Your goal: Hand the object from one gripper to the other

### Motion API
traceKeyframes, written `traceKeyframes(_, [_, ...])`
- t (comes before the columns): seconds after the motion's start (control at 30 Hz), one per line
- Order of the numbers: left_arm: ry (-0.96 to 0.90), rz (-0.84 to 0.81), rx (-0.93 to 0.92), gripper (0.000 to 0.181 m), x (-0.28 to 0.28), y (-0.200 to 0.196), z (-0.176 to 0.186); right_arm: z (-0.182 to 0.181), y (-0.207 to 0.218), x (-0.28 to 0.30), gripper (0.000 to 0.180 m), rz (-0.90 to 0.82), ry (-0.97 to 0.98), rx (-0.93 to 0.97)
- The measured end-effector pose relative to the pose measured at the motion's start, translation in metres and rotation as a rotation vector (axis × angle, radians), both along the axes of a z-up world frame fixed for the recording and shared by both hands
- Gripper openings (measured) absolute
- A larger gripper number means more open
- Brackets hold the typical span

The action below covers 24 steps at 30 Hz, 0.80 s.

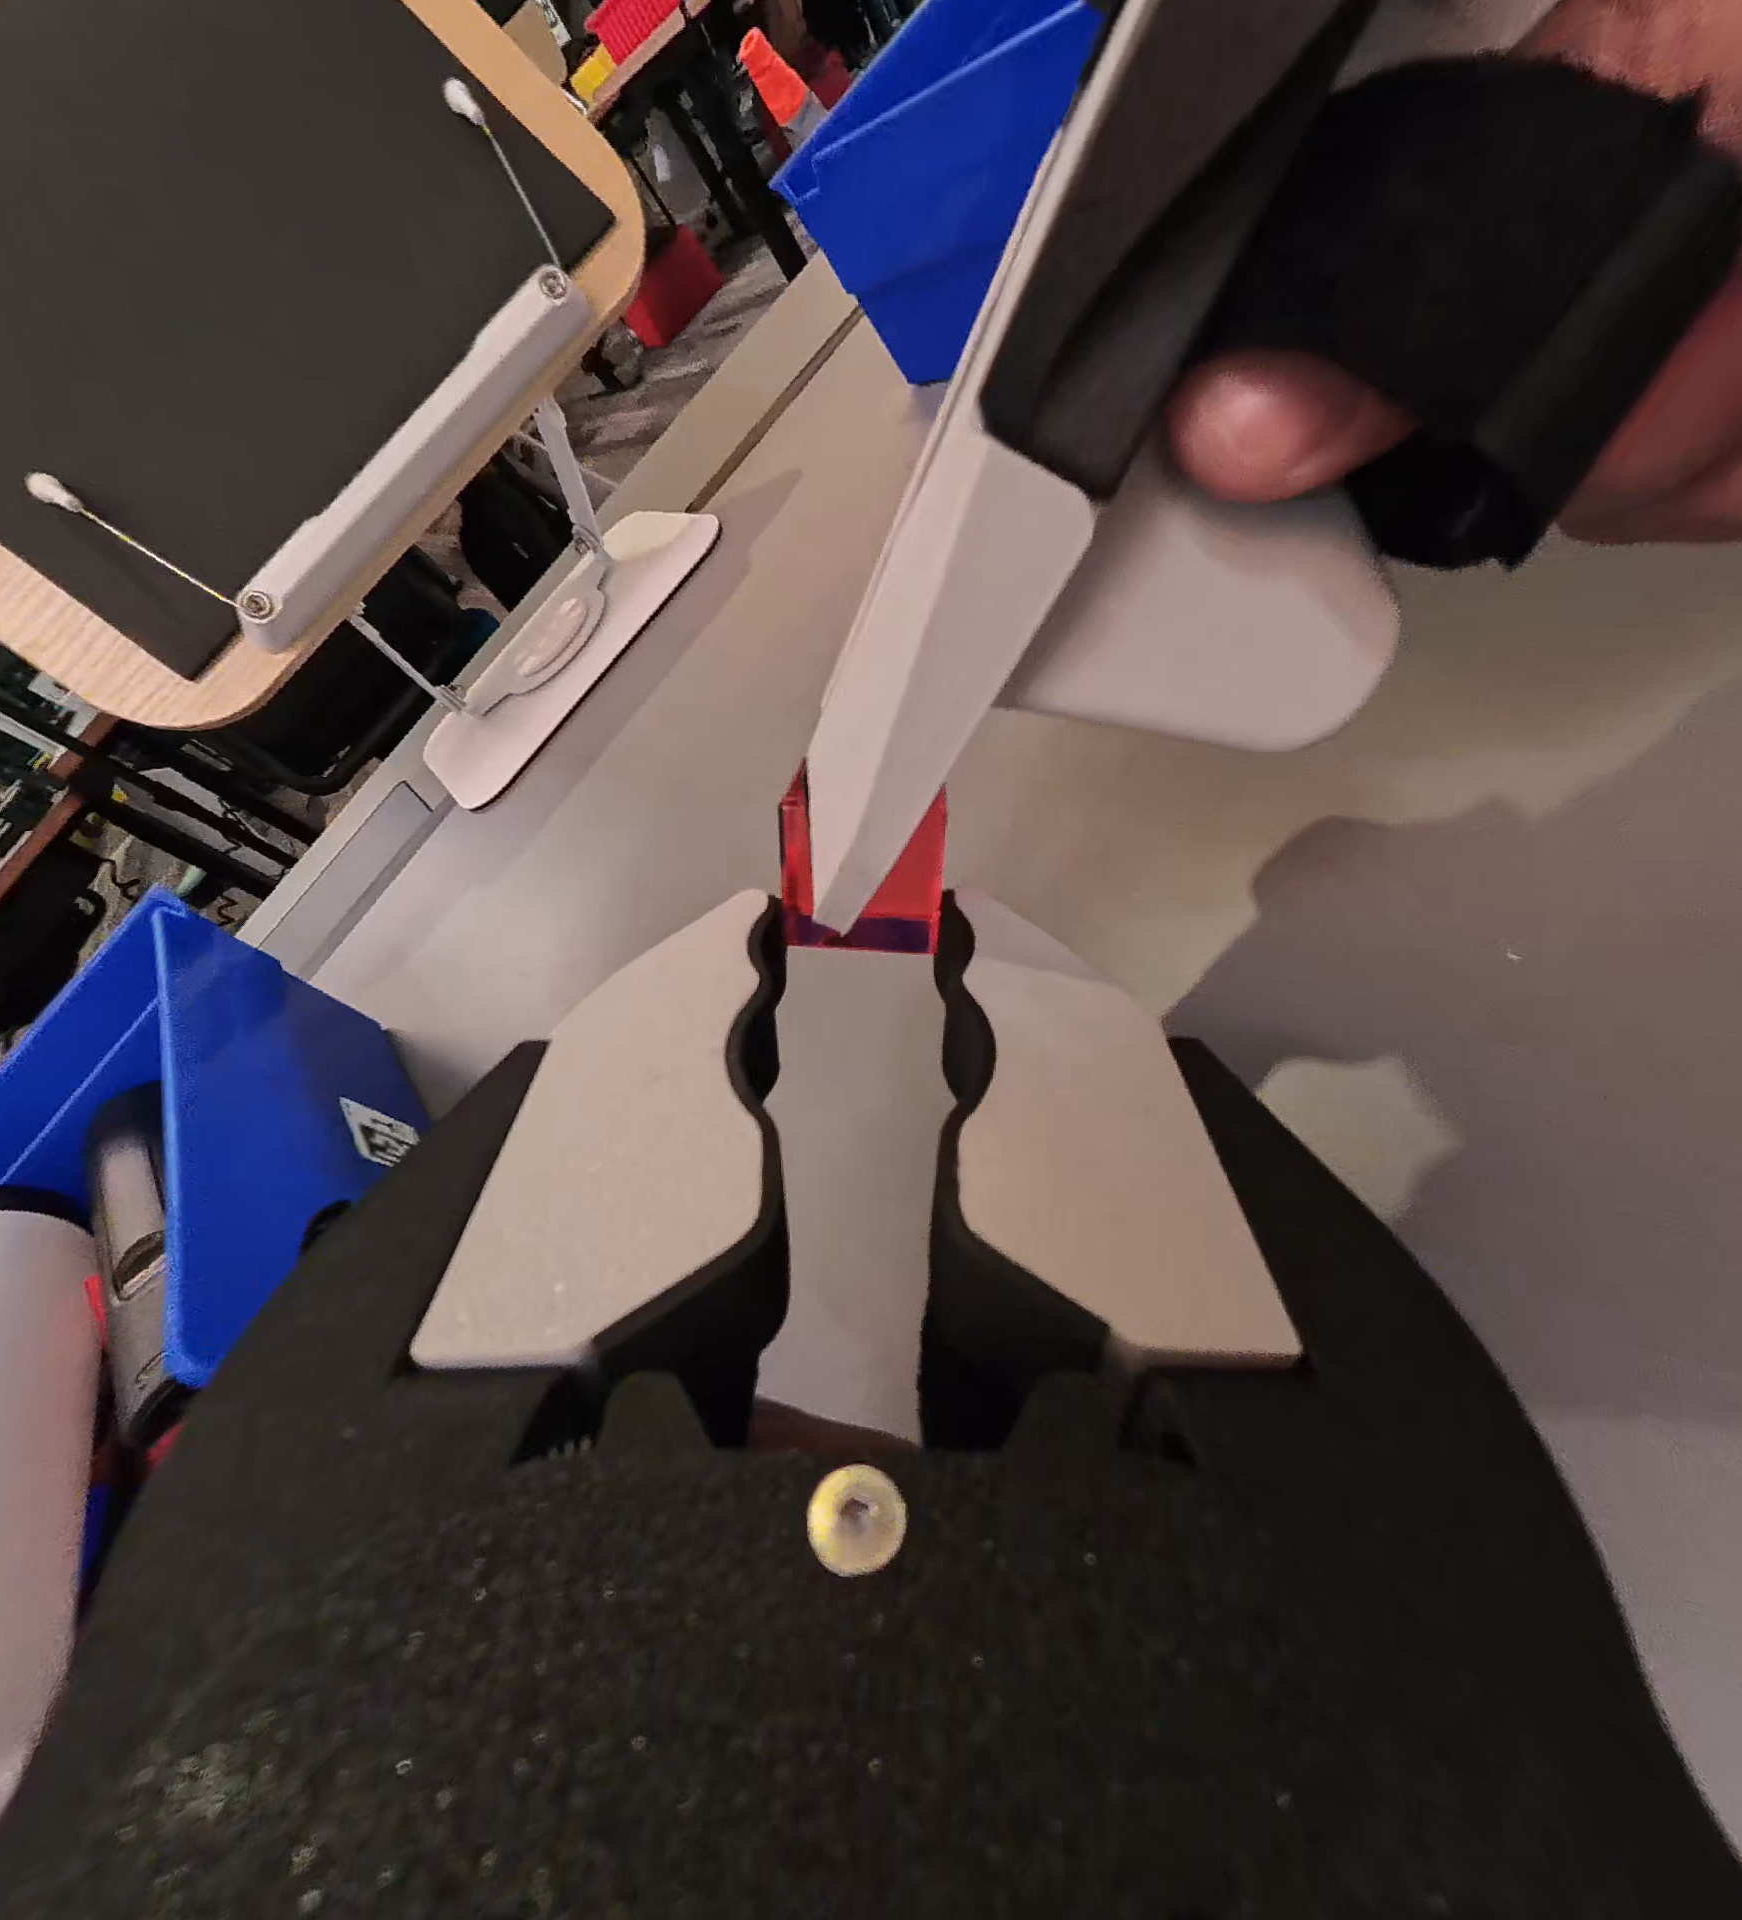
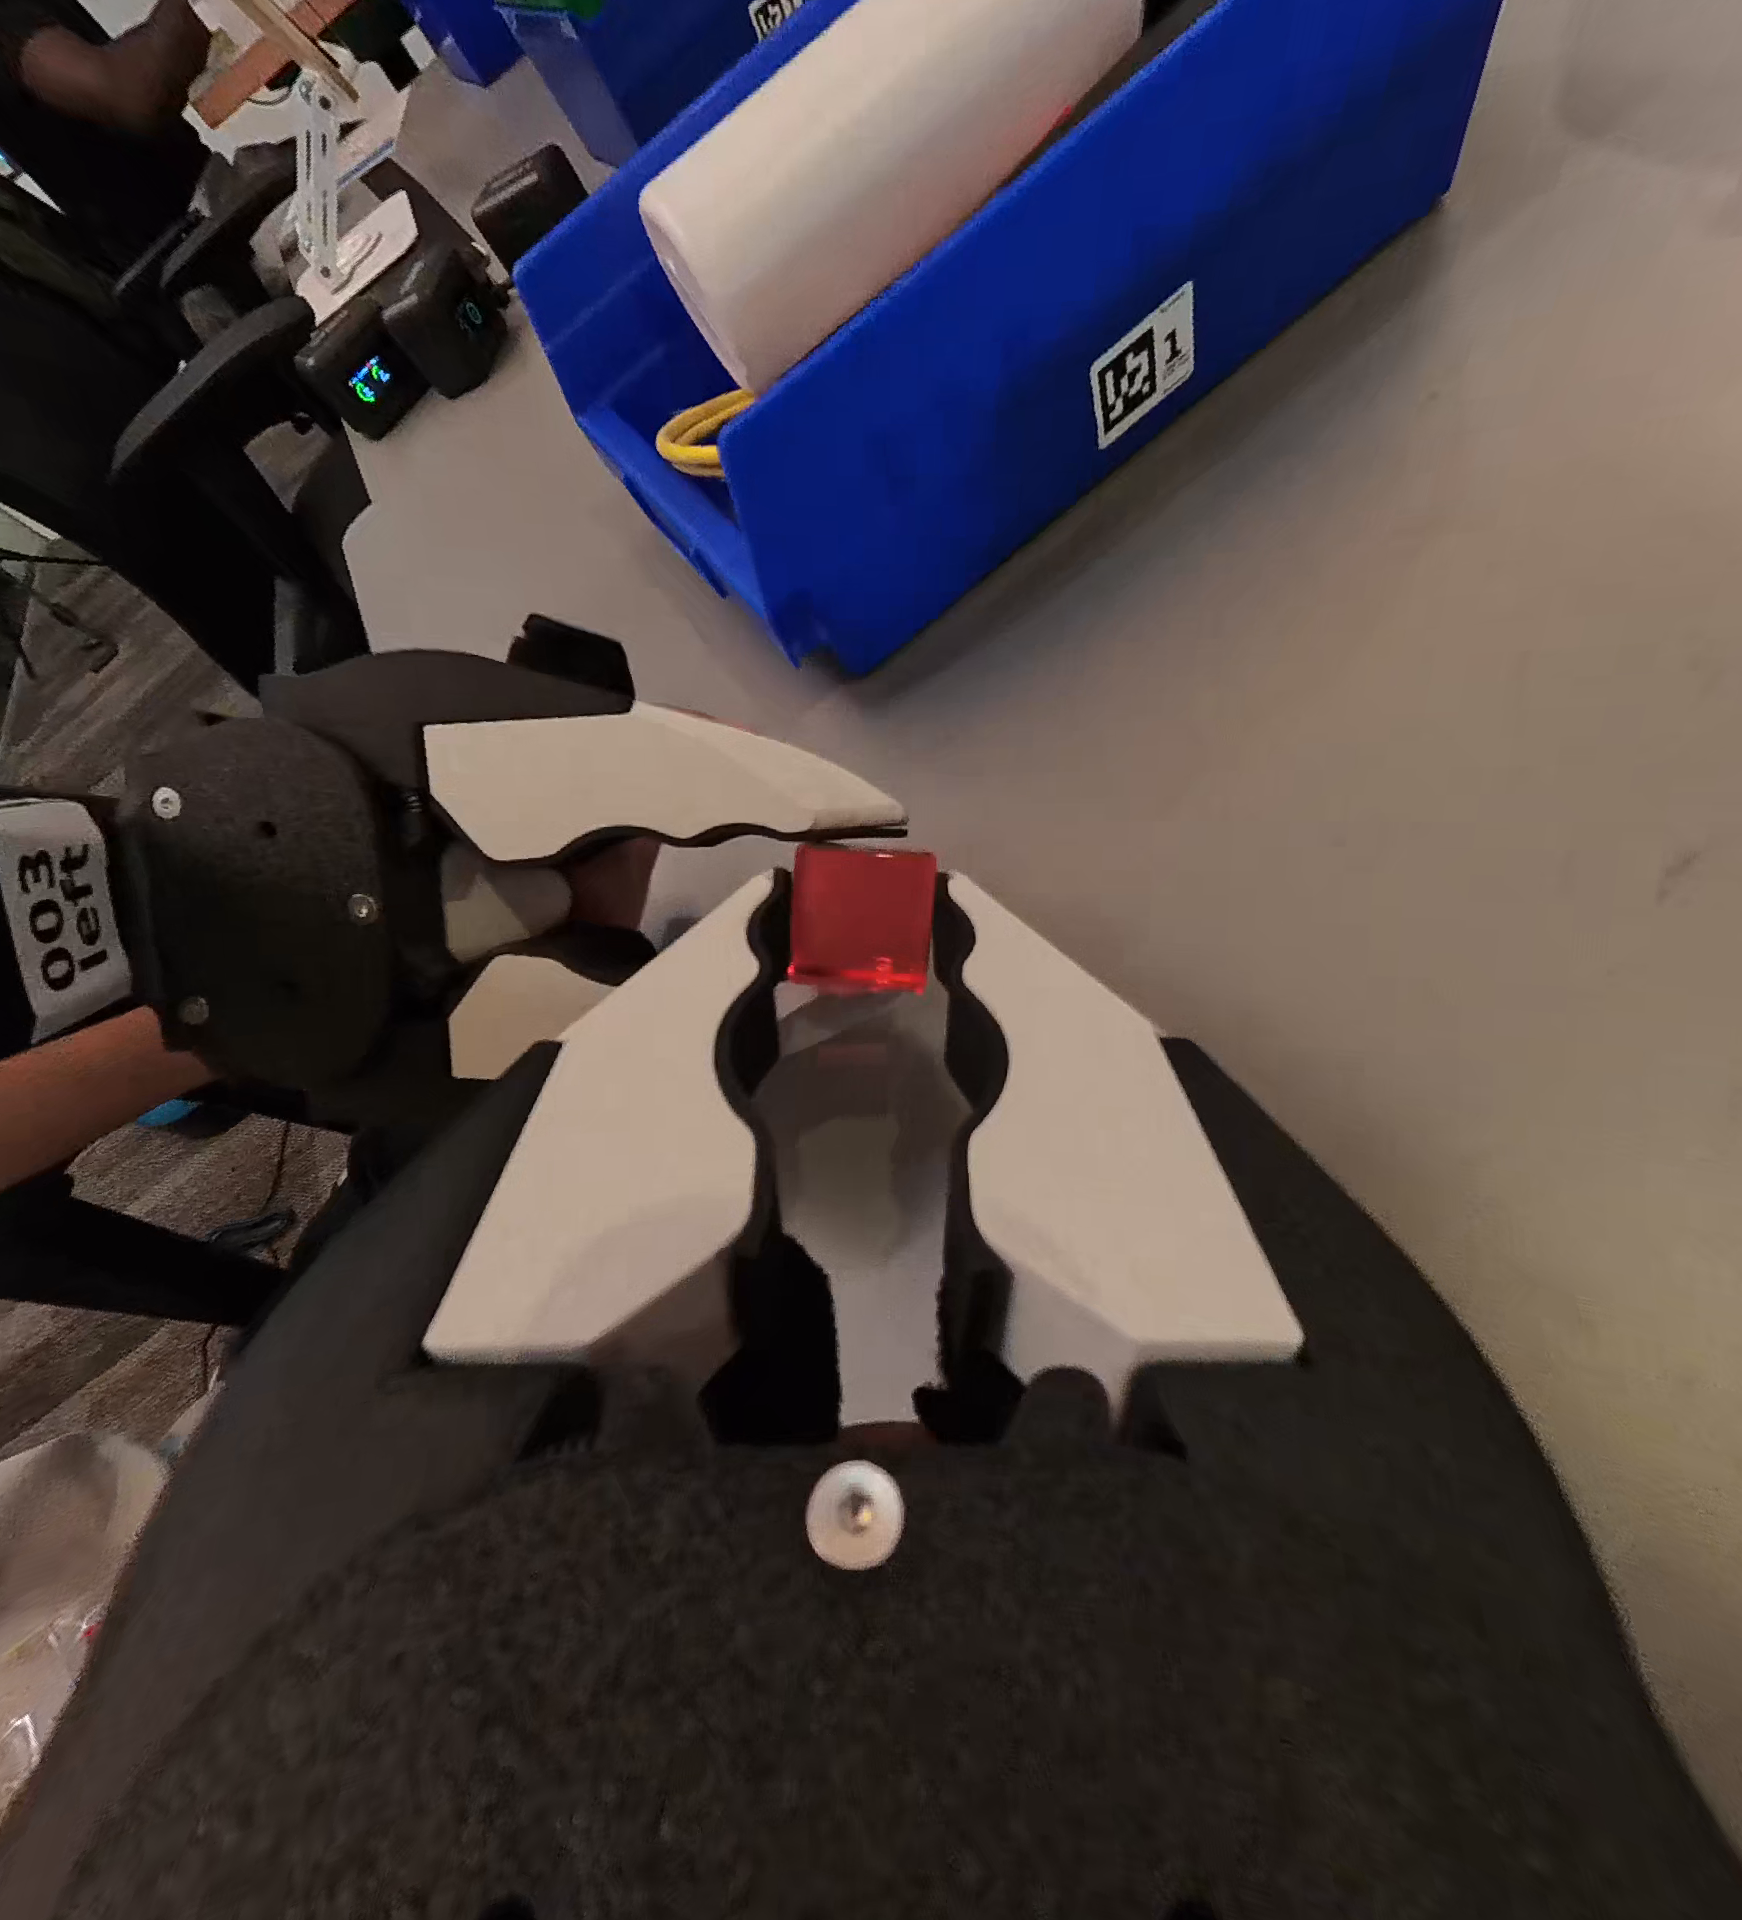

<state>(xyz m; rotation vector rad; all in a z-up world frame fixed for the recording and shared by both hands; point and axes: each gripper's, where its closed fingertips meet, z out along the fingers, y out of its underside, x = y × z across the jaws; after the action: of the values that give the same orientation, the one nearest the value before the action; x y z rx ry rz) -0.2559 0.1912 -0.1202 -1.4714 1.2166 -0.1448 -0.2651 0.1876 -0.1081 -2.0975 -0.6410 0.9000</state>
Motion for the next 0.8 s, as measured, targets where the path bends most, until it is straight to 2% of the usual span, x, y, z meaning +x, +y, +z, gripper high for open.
traceKeyframes(0.17, [-0.087,-0.021,-0.116,0.027,0.004,-0.003,-0.003,-0.002,0.006,0.010,0.026,-0.003,0.037,0.005])
traceKeyframes(0.27, [-0.196,-0.057,-0.245,0.027,0.004,-0.005,0.000,0.011,0.011,0.018,0.026,0.000,0.169,0.015])
traceKeyframes(0.5, [-0.644,-0.277,-0.748,0.040,0.015,-0.025,0.034,0.044,-0.007,0.007,0.026,0.150,0.498,0.066])
traceKeyframes(0.6, [-0.752,-0.341,-0.833,0.039,0.012,-0.028,0.047,0.052,-0.015,0.003,0.026,0.209,0.542,0.079])
traceKeyframes(0.8, [-0.801,-0.423,-0.906,0.028,0.011,-0.035,0.054,0.054,-0.020,-0.002,0.025,0.235,0.555,0.085])
